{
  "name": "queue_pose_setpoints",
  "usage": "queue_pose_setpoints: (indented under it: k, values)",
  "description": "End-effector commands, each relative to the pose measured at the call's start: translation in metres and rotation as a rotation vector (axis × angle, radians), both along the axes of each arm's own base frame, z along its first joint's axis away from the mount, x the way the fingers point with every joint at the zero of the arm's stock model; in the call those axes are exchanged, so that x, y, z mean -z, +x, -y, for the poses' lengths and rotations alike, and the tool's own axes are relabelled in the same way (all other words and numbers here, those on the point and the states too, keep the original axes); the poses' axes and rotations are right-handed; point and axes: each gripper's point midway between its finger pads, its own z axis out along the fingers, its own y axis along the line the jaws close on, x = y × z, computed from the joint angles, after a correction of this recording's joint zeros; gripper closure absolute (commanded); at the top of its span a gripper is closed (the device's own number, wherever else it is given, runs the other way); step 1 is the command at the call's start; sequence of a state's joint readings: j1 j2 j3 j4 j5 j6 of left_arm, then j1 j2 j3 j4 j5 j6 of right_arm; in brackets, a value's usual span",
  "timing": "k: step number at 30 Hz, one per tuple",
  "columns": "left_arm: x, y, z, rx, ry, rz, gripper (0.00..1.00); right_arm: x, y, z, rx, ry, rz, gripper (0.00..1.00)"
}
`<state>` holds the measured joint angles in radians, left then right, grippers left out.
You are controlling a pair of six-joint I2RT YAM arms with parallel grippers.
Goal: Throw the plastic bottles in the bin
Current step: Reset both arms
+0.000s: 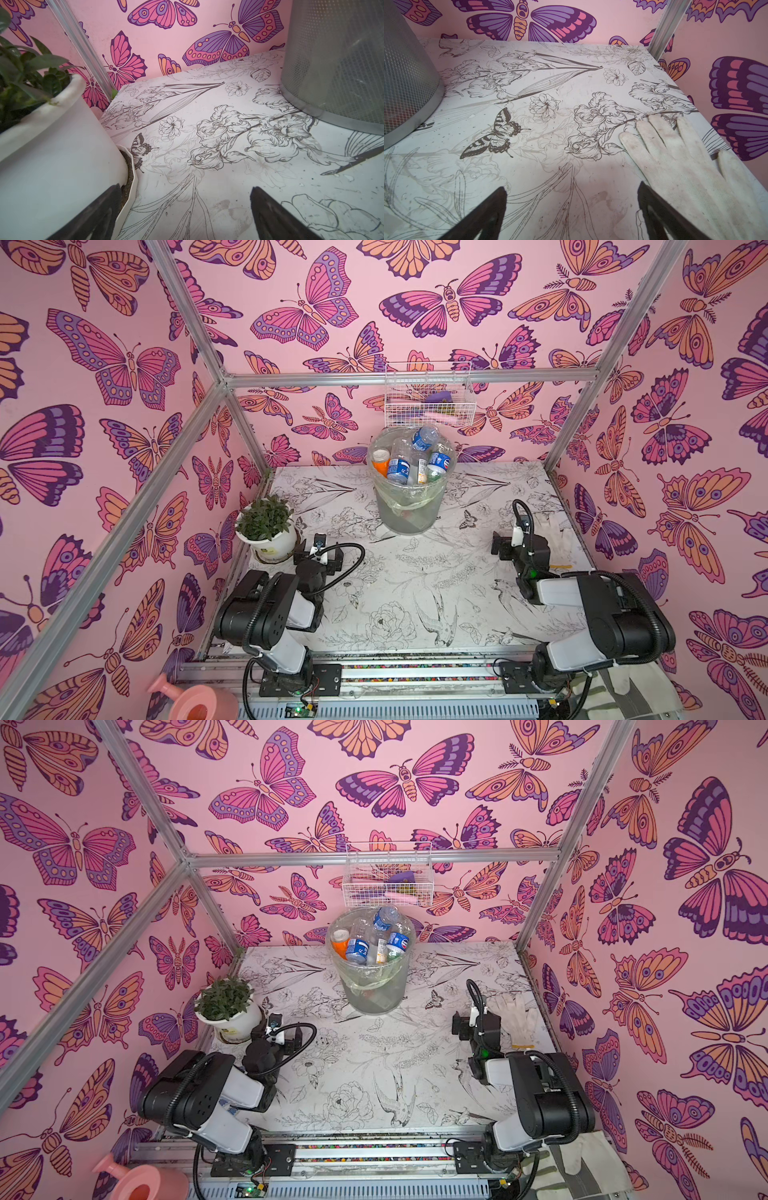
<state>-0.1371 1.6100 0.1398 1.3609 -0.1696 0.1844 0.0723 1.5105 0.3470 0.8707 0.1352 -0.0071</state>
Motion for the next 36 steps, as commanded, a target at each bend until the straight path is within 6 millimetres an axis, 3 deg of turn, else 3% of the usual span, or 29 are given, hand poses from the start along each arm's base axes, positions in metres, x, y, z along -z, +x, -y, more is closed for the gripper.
queue_pose_setpoints:
  k: [1, 8, 10, 13, 16, 18, 21, 22, 25, 27, 30, 36]
  values:
    - [-0.004, 0.007, 0.005, 0.035, -0.041, 0.007, 0.02, -0.011, 0.004, -0.002, -0.014, 0.012, 0.037, 0.01]
    - [0.012, 0.029, -0.017, -0.028, -0.135, -0.156, 0.02, -0.014, 0.0, -0.003, -0.024, 0.008, 0.063, 0.01]
    - [0.005, 0.04, -0.024, -0.048, -0.176, -0.161, 0.02, -0.014, -0.001, -0.003, -0.024, 0.008, 0.069, 0.01]
    - [0.005, 0.04, -0.027, -0.049, -0.19, -0.161, 0.02, -0.014, 0.0, -0.001, -0.013, 0.008, 0.068, 0.01]
    - [0.005, 0.04, -0.029, -0.055, -0.198, -0.162, 0.02, -0.011, 0.005, 0.032, 0.206, 0.023, 0.026, 0.01]
    - [0.004, 0.039, -0.033, -0.081, -0.2, -0.149, 0.02, -0.012, 0.001, 0.042, 0.254, 0.036, 0.041, 0.01]
    - [-0.004, 0.035, -0.052, -0.189, -0.213, -0.087, 0.02, -0.013, 0.001, 0.042, 0.256, 0.032, 0.043, 0.01]
    - [0.006, 0.025, -0.052, -0.198, -0.21, -0.105, 0.02, -0.013, 0.002, 0.04, 0.241, 0.034, 0.041, 0.01]
    - [0.006, 0.024, -0.052, -0.198, -0.207, -0.103, 0.02, -0.01, 0.008, 0.01, 0.048, 0.024, 0.016, 0.01]
    - [0.006, 0.024, -0.044, -0.153, -0.197, -0.103, 0.02, -0.01, 0.007, 0.005, 0.018, 0.025, 0.018, 0.01]
    - [0.006, 0.024, 0.0, 0.083, -0.124, -0.126, 0.02, -0.011, 0.006, -0.001, -0.021, 0.023, 0.028, 0.01]
    - [0.008, 0.03, -0.01, 0.023, -0.136, -0.146, 0.02, -0.011, 0.006, 0.003, 0.002, 0.024, 0.025, 0.01]
